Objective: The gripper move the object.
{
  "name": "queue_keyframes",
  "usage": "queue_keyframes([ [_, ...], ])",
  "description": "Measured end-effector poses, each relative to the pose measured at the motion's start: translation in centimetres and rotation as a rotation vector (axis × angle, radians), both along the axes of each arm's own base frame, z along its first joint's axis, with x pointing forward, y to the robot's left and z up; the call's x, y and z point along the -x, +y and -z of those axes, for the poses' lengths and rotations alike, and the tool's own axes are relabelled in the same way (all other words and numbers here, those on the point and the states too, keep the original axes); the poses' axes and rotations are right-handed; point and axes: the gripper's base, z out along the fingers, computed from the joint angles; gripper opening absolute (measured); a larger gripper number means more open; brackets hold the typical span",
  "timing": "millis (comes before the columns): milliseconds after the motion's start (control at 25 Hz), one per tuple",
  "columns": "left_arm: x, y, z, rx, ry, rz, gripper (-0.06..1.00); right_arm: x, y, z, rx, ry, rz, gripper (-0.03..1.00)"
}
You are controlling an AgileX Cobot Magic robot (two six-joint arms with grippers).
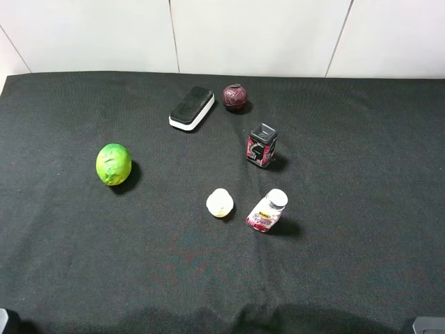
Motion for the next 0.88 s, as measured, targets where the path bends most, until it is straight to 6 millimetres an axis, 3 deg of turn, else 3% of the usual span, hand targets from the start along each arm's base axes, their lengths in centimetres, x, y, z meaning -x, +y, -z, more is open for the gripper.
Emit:
queue_keyframes([
  [880,0.0,0.0,0.0,0.0,0.0,0.0,0.98,0.0,0.0,0.0,0.0,0.0,0.0,0.69],
])
